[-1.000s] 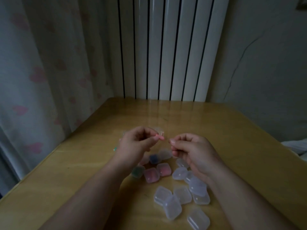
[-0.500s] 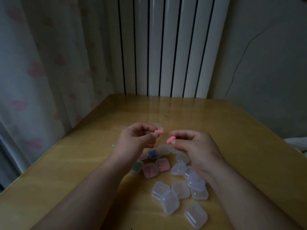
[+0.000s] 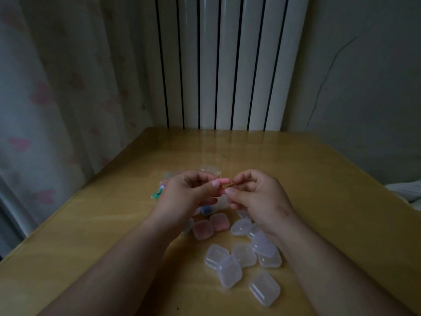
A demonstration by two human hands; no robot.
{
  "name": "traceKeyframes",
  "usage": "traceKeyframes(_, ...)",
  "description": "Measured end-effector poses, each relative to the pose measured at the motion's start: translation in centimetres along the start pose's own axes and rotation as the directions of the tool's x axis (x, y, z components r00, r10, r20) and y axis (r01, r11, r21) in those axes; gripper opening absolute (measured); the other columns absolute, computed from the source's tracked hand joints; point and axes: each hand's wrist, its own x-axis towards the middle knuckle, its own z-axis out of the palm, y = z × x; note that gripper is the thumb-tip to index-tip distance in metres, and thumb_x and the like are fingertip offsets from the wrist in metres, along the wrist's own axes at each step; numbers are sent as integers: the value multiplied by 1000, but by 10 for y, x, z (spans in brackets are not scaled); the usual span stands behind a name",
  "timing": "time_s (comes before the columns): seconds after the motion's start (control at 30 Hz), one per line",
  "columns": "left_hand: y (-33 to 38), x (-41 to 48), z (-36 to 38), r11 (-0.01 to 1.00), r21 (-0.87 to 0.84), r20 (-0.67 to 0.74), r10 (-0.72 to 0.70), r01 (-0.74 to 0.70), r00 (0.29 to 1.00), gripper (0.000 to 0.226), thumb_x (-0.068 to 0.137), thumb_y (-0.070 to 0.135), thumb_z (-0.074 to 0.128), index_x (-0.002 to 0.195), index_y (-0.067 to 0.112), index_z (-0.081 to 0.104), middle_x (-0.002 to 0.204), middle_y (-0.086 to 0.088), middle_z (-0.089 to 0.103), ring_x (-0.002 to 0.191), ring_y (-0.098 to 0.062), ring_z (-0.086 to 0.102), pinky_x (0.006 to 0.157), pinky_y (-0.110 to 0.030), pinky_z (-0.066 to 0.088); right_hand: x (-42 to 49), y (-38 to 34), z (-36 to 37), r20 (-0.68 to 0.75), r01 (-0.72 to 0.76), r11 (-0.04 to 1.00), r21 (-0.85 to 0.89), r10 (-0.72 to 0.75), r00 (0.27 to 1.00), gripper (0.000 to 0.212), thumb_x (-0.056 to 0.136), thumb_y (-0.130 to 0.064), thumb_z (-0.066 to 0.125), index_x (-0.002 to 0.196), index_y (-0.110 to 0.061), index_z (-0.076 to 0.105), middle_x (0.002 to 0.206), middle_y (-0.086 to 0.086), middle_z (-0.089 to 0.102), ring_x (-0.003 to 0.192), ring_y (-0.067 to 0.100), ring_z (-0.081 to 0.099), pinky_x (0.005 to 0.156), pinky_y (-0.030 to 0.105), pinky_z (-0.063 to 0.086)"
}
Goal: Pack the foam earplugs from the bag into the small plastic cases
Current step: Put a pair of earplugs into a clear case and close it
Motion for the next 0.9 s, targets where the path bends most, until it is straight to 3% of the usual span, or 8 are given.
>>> traceKeyframes(0.27, 2, 0, 0, 999, 38, 16, -19, 19, 1000, 15, 86, 11, 68, 96, 3, 75, 92, -22, 73, 79, -22, 65, 75, -31, 55, -1, -1, 1, 21, 11, 998, 57, -12, 1000, 20, 86, 5, 66, 94, -13, 62, 81, 8, 72, 70, 13, 71, 61, 21, 56)
traceKeyframes(0.5, 9, -3, -3, 984, 174, 19, -42, 38, 999, 11, 83, 16, 74, 92, 10, 74, 79, -8, 73, 74, -17, 67, 69, -32, 55, 3, 2, 0, 1, 32, 999, 24, -32, 999, 17, 85, 6, 66, 83, -10, 69, 68, -1, 72, 65, 8, 68, 63, 20, 57)
traceKeyframes(0.6, 16, -3, -11, 903, 429, 79, -23, -13, 997, 7, 81, 16, 78, 86, 17, 73, 77, -5, 72, 65, -11, 65, 59, -26, 53, 4, 3, -4, -15, 53, 999, 0, -53, 998, 13, 86, 8, 64, 85, -4, 67, 75, -1, 74, 67, 5, 70, 64, 19, 58)
traceKeyframes(0.7, 19, -3, -19, 759, 627, 258, 9, -174, 966, 11, 77, 18, 82, 76, 26, 74, 77, 5, 71, 66, -2, 62, 64, -17, 48, 4, 4, -5, -40, 51, 998, -38, -53, 998, 11, 86, 8, 64, 85, -3, 67, 85, 3, 76, 74, 7, 72, 64, 20, 58)
traceKeyframes(0.8, 15, -4, -23, 667, 677, 459, -53, -310, 887, 13, 71, 24, 87, 79, 29, 79, 84, 12, 67, 83, -3, 64, 74, -14, 47, 5, 4, -4, -78, 21, 999, -34, -23, 997, 9, 86, 6, 64, 84, -2, 68, 86, 5, 76, 72, 7, 72, 64, 21, 59)
traceKeyframes(0.9, 17, -6, -23, 584, 712, 547, -112, -391, 830, 24, 68, 34, 88, 91, 30, 80, 93, 13, 60, 94, -1, 55, 81, -9, 40, 4, 3, -5, -92, 25, 996, -82, -33, 995, 5, 86, 1, 66, 85, -1, 70, 85, 3, 76, 71, 7, 72, 65, 23, 60)
